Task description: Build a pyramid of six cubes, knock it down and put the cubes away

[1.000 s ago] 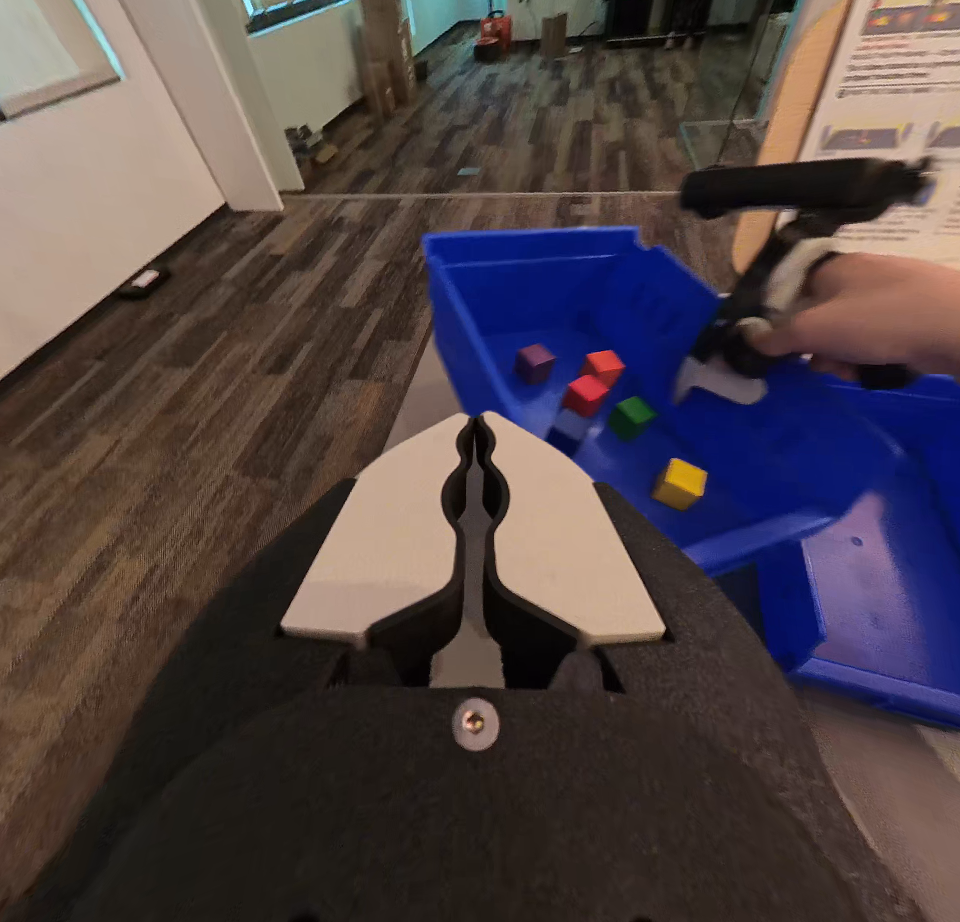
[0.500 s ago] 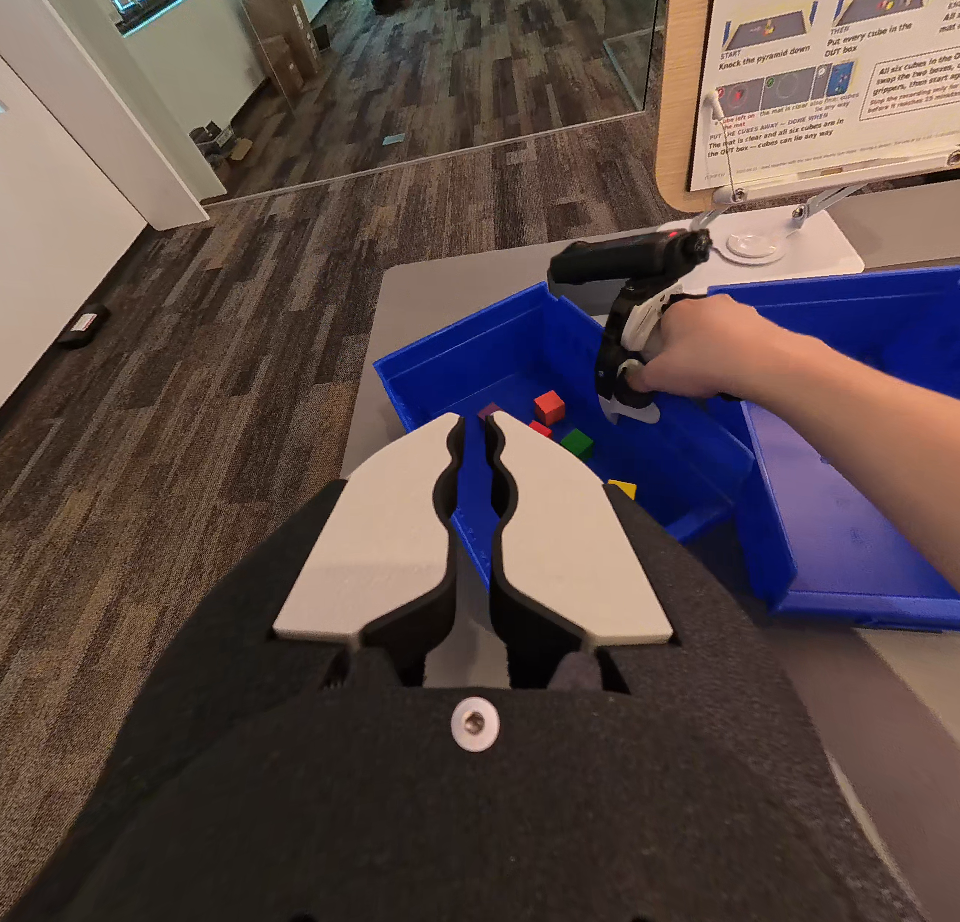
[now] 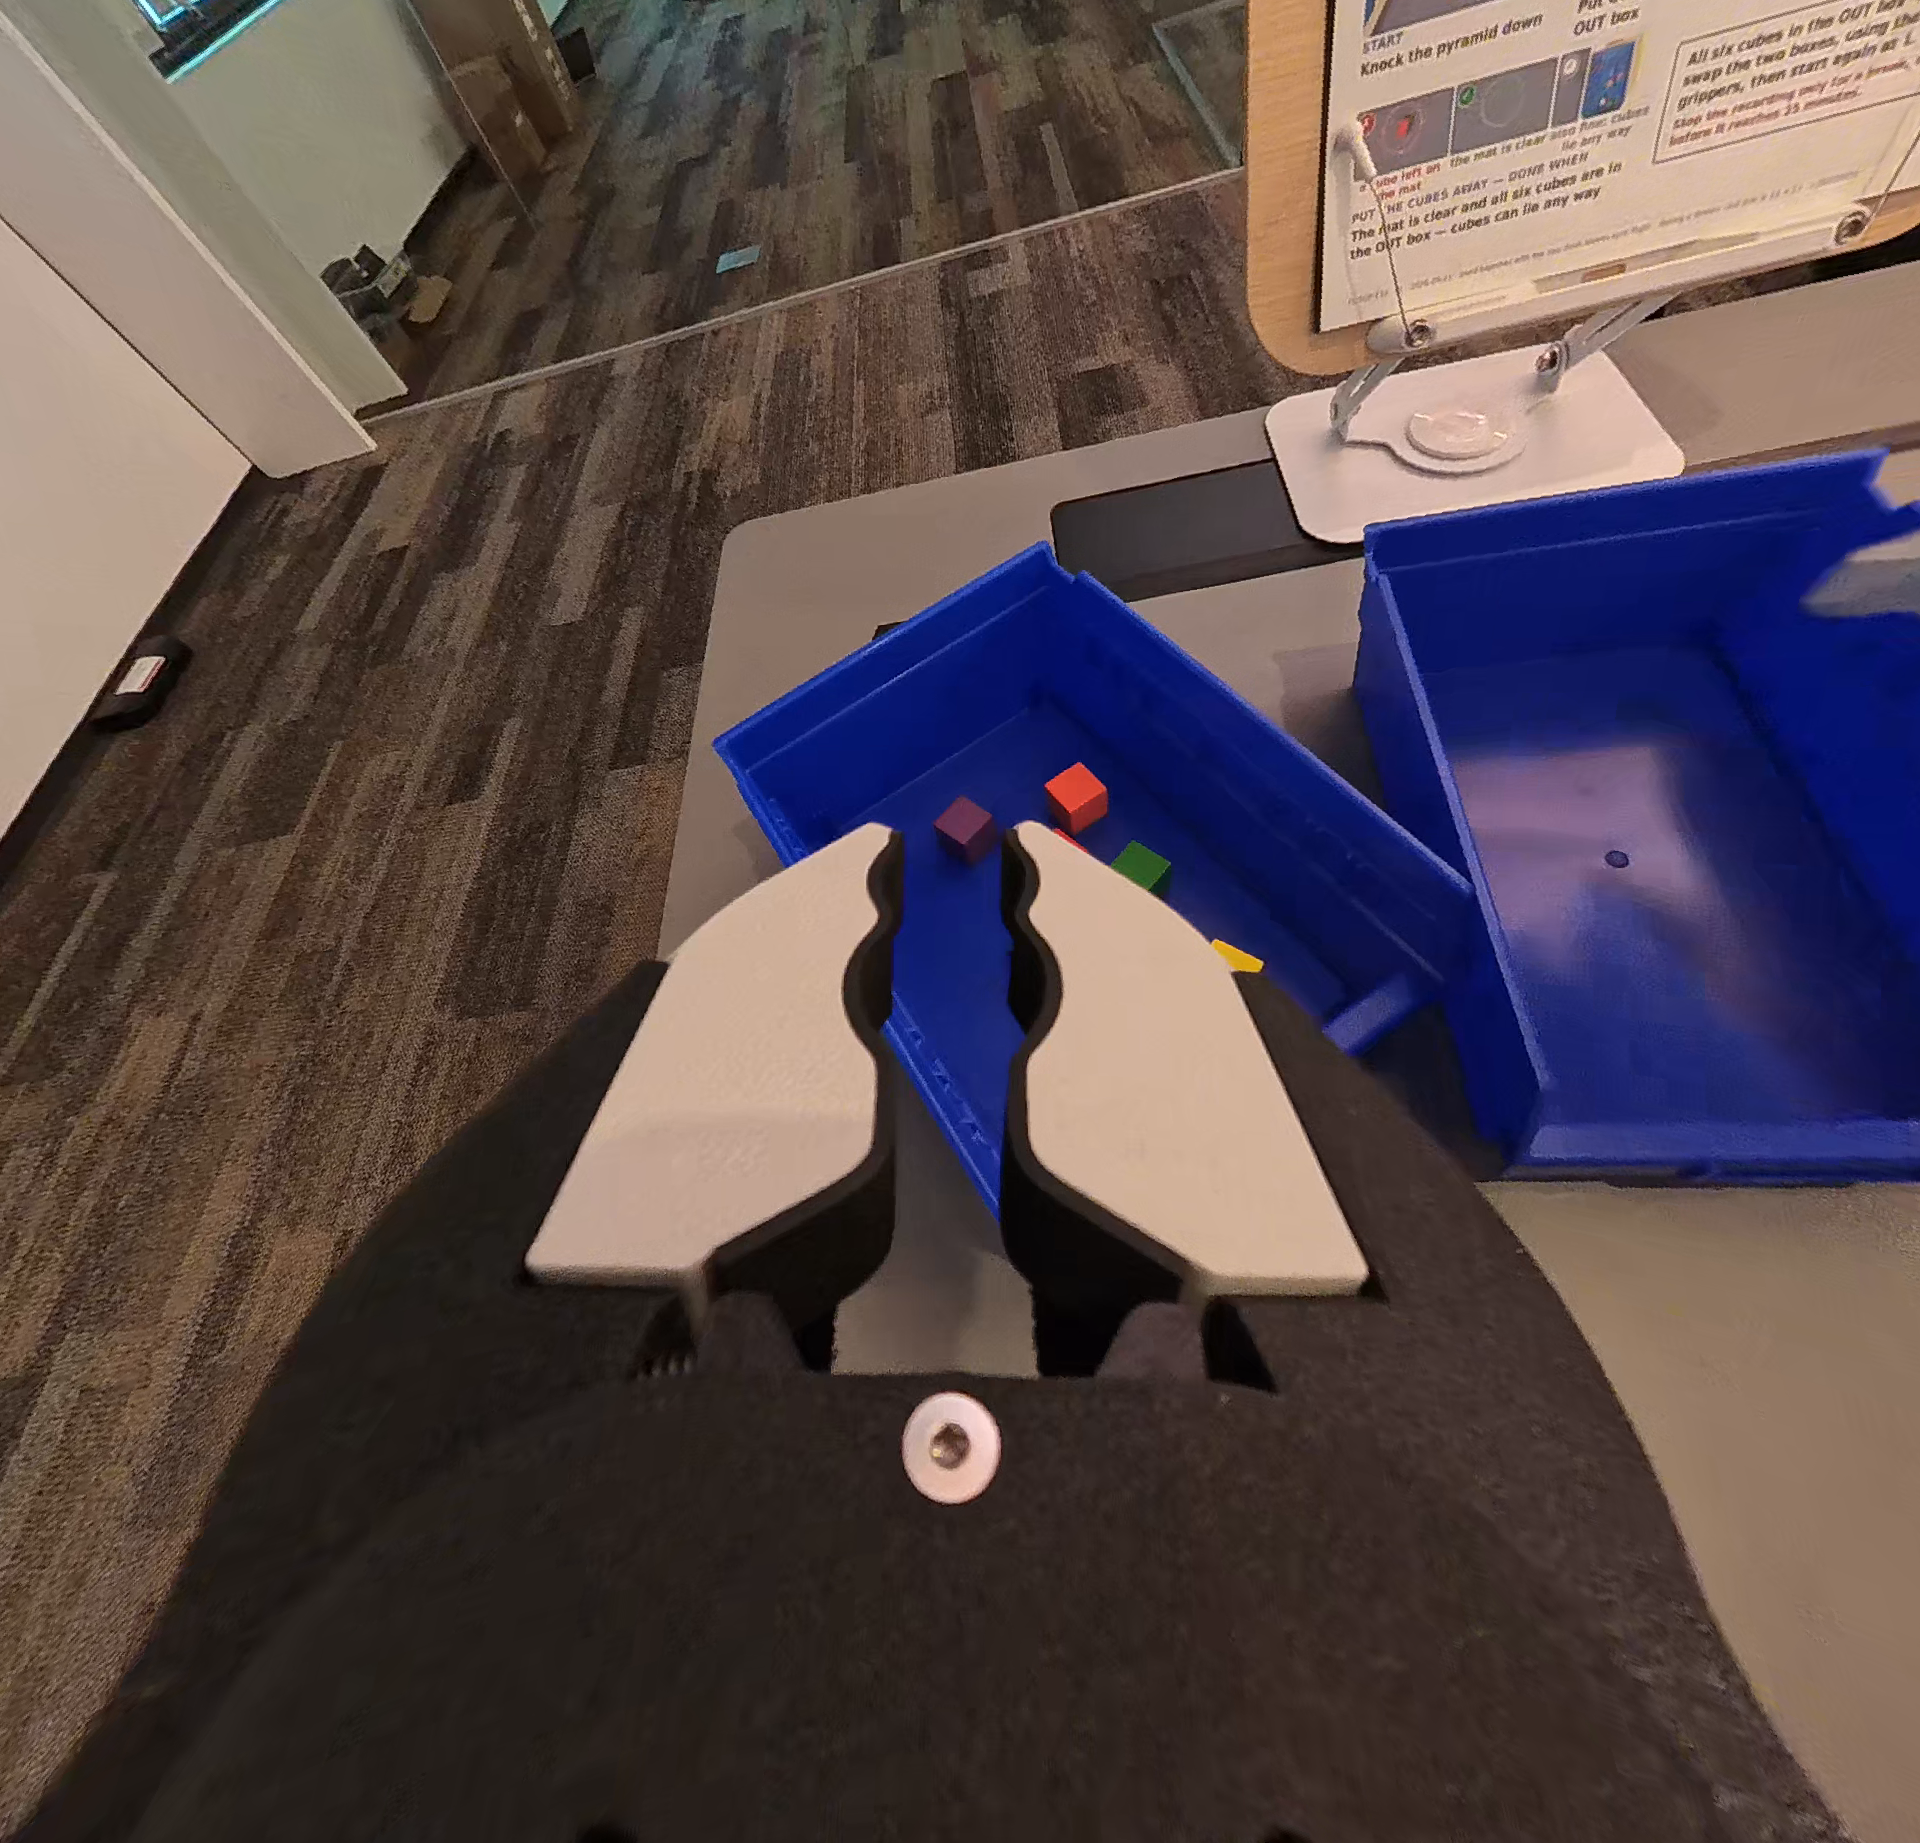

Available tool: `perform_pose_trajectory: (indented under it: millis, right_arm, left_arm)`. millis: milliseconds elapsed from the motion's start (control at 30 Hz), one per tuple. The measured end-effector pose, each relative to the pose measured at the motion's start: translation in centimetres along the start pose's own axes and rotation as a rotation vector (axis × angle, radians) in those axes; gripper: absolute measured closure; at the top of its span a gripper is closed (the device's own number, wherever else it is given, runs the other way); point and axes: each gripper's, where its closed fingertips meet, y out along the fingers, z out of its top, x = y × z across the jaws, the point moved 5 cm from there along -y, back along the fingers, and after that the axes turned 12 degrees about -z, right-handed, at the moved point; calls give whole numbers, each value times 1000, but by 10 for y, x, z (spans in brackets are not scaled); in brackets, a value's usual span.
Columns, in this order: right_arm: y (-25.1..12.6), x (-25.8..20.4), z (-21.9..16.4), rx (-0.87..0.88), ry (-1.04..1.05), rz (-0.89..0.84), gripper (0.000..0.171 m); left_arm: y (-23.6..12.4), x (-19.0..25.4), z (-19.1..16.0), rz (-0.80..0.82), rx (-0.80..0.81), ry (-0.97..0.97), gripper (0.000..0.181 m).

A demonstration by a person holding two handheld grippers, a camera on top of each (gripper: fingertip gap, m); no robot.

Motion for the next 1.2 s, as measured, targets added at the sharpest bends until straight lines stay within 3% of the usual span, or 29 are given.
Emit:
perform_pose_trajectory:
  millis: [100,200,233,300,500,767,1033,1200]
  right_arm:
    - [29,24,-57,-221,239,210,97]
    - [50,21,-87,-377,291,321,95]
    - [53,13,-91,-419,289,378,100]
    - [56,1,-95,-512,249,484,132]
    - [67,39,-106,-631,130,346,163]
    - [80,144,-145,-653,170,262,164]
    - [76,282,-225,-667,436,144,164]
    - [63,336,-270,-681,565,98,164]
  left_arm:
    - [3,4,3,3,-5,8,163]
    - [9,13,4,-21,-35,47,162]
    - [10,16,4,-20,-44,57,162]
    - [12,20,5,-14,-54,74,162]
    - [21,39,9,-38,-88,154,161]
    - [29,53,12,-37,-119,212,160]
    - [40,45,7,-20,-177,191,152]
    - [47,31,1,4,-220,152,149]
